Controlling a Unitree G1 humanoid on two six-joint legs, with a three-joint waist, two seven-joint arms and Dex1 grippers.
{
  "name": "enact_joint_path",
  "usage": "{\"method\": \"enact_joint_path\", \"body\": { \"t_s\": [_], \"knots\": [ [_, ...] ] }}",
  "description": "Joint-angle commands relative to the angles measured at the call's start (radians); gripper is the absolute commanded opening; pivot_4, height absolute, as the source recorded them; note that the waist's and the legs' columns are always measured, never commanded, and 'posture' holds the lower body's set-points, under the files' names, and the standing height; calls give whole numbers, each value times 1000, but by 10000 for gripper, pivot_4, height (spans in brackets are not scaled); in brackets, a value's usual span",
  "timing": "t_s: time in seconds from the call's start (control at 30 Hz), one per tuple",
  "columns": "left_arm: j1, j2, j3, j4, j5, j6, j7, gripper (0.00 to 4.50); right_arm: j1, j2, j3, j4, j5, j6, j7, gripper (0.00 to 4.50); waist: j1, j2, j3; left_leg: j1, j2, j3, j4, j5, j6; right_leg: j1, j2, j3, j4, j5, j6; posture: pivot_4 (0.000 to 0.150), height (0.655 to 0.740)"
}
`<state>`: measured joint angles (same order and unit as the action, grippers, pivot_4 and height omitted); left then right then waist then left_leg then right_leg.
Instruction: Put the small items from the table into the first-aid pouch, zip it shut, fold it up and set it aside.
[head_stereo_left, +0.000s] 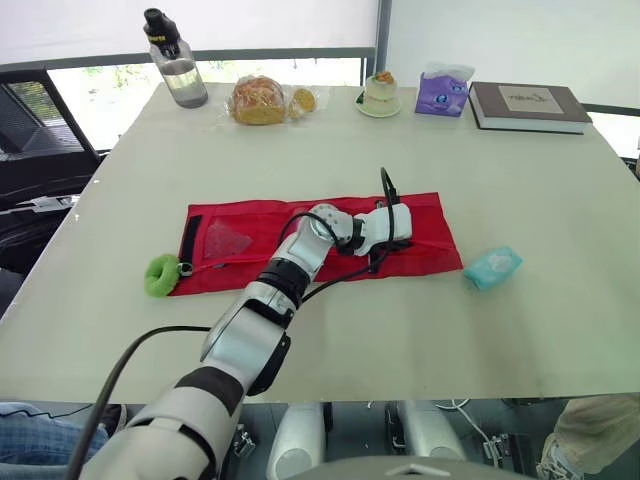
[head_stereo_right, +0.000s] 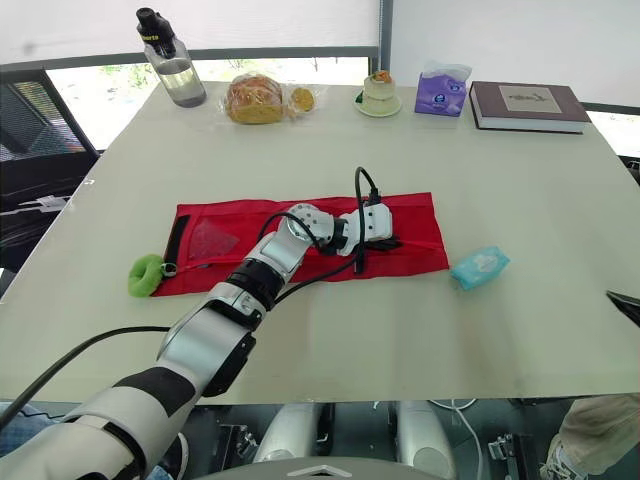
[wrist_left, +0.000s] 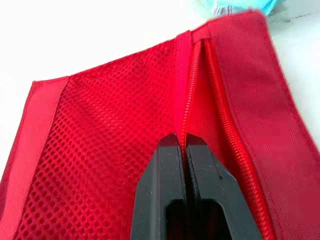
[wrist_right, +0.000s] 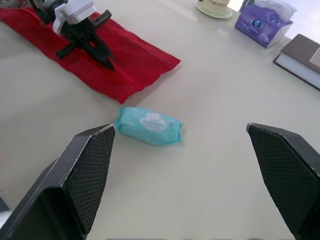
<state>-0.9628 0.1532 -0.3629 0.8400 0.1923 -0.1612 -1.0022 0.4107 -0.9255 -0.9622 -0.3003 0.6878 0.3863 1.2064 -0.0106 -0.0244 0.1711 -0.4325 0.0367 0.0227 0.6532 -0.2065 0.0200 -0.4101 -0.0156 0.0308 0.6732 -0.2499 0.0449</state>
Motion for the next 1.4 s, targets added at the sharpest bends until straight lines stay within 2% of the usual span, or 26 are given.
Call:
{"method": "enact_joint_path", "body": {
  "t_s": [0.03, 0.13, 0.2, 0.37, 0.53, 0.7, 0.83, 1.03, 1.3, 1.4],
  "knots": [
    [-7, -5, 15, -30, -20, -6, 2, 394, -95, 22, 192, 13, -104, -47, -110, 45000, -2, 0, 0, 0, 0, 0, 0, 0, 0, 0, 0, 0, 0, 0, 0, 1500, 7400],
    [2, 3, 17, -51, -20, 2, 1, 394, -173, 34, 355, 60, -209, -138, -120, 45000, -1, 1, 0, 0, 0, 0, 0, 0, 0, 0, 0, 1, 0, 0, 0, 1500, 7400],
    [18, 6, 19, -79, -26, 17, -3, 394, -280, 14, 469, 175, -302, -222, -128, 45000, -3, 1, 0, 0, 0, 1, 0, 0, 0, 0, 0, 1, 1, 0, 0, 1500, 7400],
    [57, -2, 20, -147, -39, 69, 3, 394, -572, -18, 709, 452, -410, -360, -8, 45000, -4, 3, 0, 1, -1, 3, 0, 0, 0, -1, 0, 3, 1, 1, -1, 1500, 7400],
    [73, -9, 19, -194, -45, 109, 15, 394, -859, -12, 954, 775, -591, -604, 153, 45000, -1, 3, 0, 1, -1, 2, 0, 0, 0, -1, 1, 2, 1, 2, -4, 1500, 7400],
    [74, 3, 13, -210, -39, 114, 18, 394, -1176, 36, 1141, 1100, -741, -854, 296, 45000, -8, 5, 1, 2, -1, 5, 1, 0, 0, -1, 0, 5, 2, 3, -4, 1500, 7400],
    [71, 1, 8, -211, -36, 114, 26, 394, -1330, 83, 1214, 1287, -817, -994, 322, 45000, -3, 5, 1, 2, 0, 4, 0, 0, 0, -1, 1, 4, 3, 3, -4, 1500, 7400],
    [98, -14, -14, -255, -34, 127, 25, 394, -1443, 108, 1305, 1433, -920, -1098, 392, 45000, -2, 6, 1, 2, 0, 7, 0, 0, 0, -2, 0, 7, 3, 3, -4, 1500, 7400],
    [106, -25, -20, -270, -36, 138, 29, 394, -1464, 63, 1395, 1454, -879, -1058, 408, 45000, -2, 6, 1, 3, 0, 8, 0, 0, 0, -2, 0, 7, 5, 3, -4, 1500, 7400],
    [104, -27, -21, -265, -38, 137, 30, 0, -1399, -9, 1463, 1293, -705, -908, 408, 31665, 2, 6, 1, 2, -1, 8, 0, 0, 0, -2, -1, 7, 4, 3, -4, 1500, 7400]
  ]
}}
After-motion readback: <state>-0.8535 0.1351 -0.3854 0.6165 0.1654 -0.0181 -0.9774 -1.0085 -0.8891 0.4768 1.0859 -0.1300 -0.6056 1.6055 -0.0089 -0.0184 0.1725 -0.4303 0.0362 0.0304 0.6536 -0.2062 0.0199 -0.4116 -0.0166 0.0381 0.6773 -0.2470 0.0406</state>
